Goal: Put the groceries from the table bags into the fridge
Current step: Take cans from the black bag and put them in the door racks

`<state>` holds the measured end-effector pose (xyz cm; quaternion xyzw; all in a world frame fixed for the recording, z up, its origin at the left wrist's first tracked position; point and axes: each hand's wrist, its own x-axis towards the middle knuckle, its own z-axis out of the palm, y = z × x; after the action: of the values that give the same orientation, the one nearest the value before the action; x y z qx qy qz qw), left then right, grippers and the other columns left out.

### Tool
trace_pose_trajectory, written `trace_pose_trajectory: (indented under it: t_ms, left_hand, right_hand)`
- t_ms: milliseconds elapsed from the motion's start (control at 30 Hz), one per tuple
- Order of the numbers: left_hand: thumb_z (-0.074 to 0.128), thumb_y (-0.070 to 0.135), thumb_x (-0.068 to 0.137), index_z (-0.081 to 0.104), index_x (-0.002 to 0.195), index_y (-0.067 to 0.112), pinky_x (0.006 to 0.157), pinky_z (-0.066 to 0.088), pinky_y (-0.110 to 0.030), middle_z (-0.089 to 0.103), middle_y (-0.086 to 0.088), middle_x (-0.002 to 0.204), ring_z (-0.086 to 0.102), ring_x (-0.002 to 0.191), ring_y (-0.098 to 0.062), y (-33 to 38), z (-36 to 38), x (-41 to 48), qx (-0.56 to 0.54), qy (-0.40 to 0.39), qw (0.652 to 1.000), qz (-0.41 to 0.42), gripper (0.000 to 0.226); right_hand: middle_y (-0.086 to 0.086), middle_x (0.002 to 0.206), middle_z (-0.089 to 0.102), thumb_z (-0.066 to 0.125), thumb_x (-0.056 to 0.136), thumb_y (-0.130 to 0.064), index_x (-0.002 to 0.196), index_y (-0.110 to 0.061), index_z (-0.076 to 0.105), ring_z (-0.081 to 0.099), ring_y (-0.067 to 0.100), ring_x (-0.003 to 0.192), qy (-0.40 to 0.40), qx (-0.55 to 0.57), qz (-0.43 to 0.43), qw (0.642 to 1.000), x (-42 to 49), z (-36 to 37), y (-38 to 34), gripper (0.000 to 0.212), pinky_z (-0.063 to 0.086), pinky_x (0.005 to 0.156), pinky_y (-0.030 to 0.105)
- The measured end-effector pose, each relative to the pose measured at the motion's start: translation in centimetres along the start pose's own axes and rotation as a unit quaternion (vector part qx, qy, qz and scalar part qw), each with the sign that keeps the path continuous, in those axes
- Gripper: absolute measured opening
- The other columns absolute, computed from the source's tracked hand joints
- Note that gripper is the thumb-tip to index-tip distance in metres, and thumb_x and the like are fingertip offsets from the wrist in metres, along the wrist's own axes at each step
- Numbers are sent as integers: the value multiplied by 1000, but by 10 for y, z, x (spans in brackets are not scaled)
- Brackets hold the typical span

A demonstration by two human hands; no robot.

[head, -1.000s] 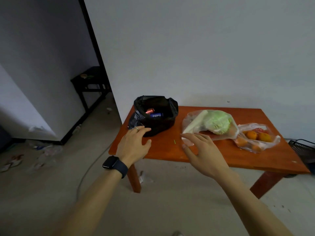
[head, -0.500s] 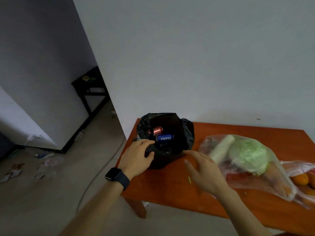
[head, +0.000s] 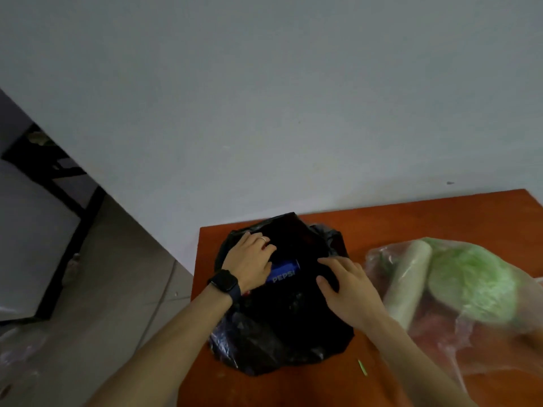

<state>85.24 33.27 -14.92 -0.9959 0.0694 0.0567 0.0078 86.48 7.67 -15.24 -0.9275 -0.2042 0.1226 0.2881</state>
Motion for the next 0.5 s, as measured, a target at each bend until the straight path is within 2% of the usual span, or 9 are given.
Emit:
trace_pose_trajectory:
  t_ms: [67,200,367,500]
  left_hand:
    - [49,32,98,48,143,19,123,8,-42,42,-6,150,27,145,-28,-21,17,26,41,-41,998,39,47]
    - [48,41,97,42,145,24,121,13,-42,40,-5,151,28,144,-28,-57,56,57,38,-103,993,44,51]
    - [44,59,93,40,145,24,116,22,-43,46,-4,147,35,140,-27,-86,95,75,32,-149,988,35,63]
    - [42,73,87,36,143,27,97,40,-40,56,-7,134,51,123,-28,-97,113,84,-22,-165,986,-13,73]
  right_hand:
    - [-7,149,40,51,99,-46,146,-30,43,36,21,136,3,-30,16,999,33,8,2,50,43,104,35]
    - [-4,158,32,47,98,-51,154,-24,30,32,27,141,-79,-99,34,991,83,37,11,64,41,109,42]
    - [-2,156,38,41,95,-65,158,-26,15,33,28,142,-163,-179,75,967,112,77,13,79,35,110,46]
    - [4,145,53,40,89,-75,157,-30,14,44,33,135,-208,-147,131,958,124,104,13,86,40,105,47]
